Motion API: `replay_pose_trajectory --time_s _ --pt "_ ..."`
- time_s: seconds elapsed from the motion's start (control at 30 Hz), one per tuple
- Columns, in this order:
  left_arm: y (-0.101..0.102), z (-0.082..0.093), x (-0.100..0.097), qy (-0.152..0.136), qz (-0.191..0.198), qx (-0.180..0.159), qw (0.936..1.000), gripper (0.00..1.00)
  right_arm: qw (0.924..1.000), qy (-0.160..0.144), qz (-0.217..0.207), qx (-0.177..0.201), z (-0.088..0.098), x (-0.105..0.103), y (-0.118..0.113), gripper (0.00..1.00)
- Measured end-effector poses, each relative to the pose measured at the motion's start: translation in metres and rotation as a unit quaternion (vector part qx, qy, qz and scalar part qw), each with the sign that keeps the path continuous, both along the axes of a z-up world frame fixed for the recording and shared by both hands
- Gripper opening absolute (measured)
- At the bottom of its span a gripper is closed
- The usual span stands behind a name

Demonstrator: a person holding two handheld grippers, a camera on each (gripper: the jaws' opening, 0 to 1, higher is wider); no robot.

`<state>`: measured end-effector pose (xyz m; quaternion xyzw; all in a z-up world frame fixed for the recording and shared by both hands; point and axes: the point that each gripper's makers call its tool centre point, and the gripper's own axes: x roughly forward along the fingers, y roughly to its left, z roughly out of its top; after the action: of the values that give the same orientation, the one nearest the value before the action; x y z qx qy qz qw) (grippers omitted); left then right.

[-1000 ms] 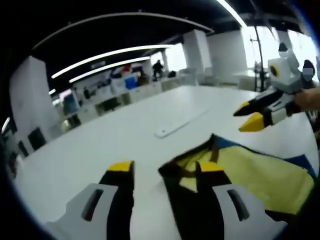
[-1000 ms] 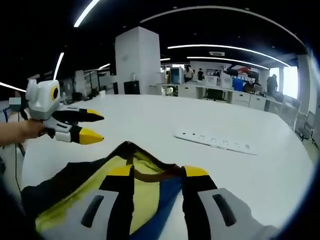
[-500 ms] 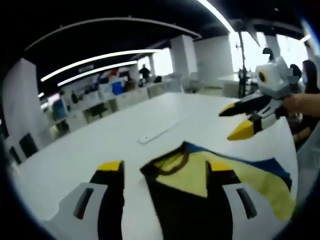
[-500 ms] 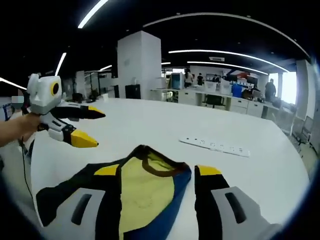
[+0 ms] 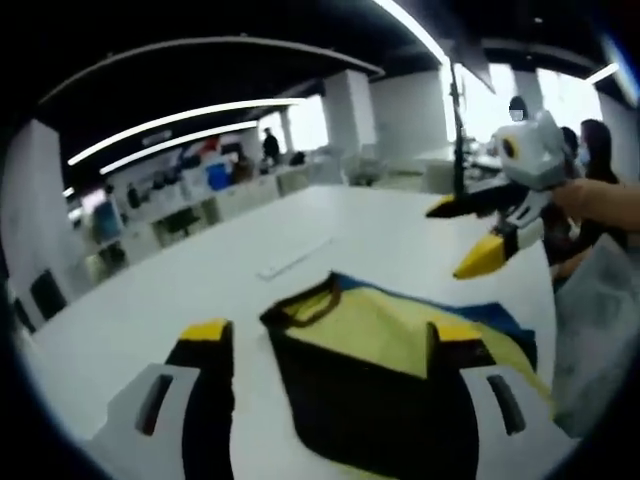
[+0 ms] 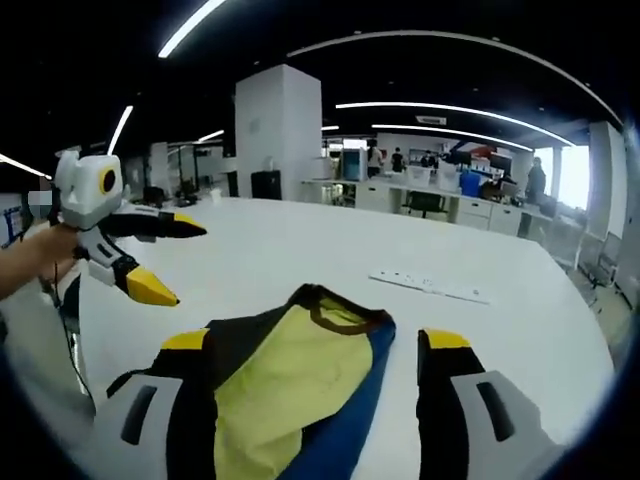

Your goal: Fold the garment on the visible template until the final outline fits inside the template.

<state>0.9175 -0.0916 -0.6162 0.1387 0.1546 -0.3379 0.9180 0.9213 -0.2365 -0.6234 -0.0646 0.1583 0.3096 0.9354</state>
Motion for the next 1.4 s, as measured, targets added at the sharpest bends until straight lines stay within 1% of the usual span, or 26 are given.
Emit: replay_pose_trajectory --time_s 0.1,0.2,0.37,0.43,0.53,0.63,0.7,0.83,0.87,1.0,1.03,1.13,1.27,1.33,1.4 --pt "0.002 0.004 -0.016 -0.001 -0.005 -0.005 1.0000 0.77 1.0000 0.001 -0.003 0.000 0.002 -0.015 0.001 0.89" --pt "0.003 0.004 -0.029 0.003 -0.009 -0.008 0.9999 0.80 0.9999 0.009 -0.006 -0.005 -0.002 -0.030 0.002 0.90" --pt "0.000 -0.003 -0.054 0.017 -0.022 -0.019 0.9994 0.87 0.9998 0.015 -0.007 -0.008 -0.004 -0.048 0.005 0.92" --pt "-0.001 -0.006 -0.064 0.021 -0.028 -0.017 0.9992 0.90 0.9997 0.018 -0.008 -0.011 -0.006 -0.056 0.006 0.93" --pt "-0.001 -0.010 -0.075 0.019 -0.037 -0.009 0.9991 0.95 0.9995 0.023 -0.012 -0.015 -0.010 -0.067 0.006 0.94" --pt "0.000 -0.013 -0.086 0.026 -0.042 -0.015 0.9987 0.97 0.9990 0.035 -0.013 -0.022 -0.017 -0.080 0.004 0.95" --pt "0.001 -0.015 -0.091 0.029 -0.043 -0.018 0.9985 0.99 0.9987 0.040 -0.013 -0.027 -0.021 -0.084 0.002 0.97" --pt "0.000 -0.019 -0.107 0.040 -0.051 -0.021 0.9977 0.99 0.9982 0.048 -0.015 -0.032 -0.028 -0.089 -0.002 0.97" --pt "0.000 -0.020 -0.112 0.042 -0.053 -0.019 0.9975 1.00 0.9980 0.050 -0.015 -0.035 -0.032 -0.089 -0.007 0.97" --pt "0.005 -0.021 -0.121 0.045 -0.046 -0.020 0.9978 1.00 0.9971 0.059 -0.016 -0.046 -0.043 -0.089 -0.018 0.94" --pt "0.005 -0.021 -0.122 0.046 -0.042 -0.021 0.9978 1.00 0.9965 0.066 -0.015 -0.049 -0.048 -0.090 -0.022 0.93" --pt "0.005 -0.026 -0.127 0.052 -0.033 -0.019 0.9979 1.00 0.9955 0.077 -0.011 -0.055 -0.061 -0.091 -0.030 0.91" --pt "0.002 -0.032 -0.127 0.057 -0.015 -0.016 0.9982 1.00 0.9932 0.095 0.006 -0.067 -0.081 -0.098 -0.038 0.86" --pt "0.002 -0.037 -0.127 0.064 0.003 -0.016 0.9978 1.00 0.9918 0.106 0.011 -0.072 -0.090 -0.101 -0.045 0.79" --pt "-0.003 -0.041 -0.128 0.070 0.008 -0.017 0.9974 1.00 0.9911 0.113 0.012 -0.070 -0.094 -0.106 -0.050 0.70"
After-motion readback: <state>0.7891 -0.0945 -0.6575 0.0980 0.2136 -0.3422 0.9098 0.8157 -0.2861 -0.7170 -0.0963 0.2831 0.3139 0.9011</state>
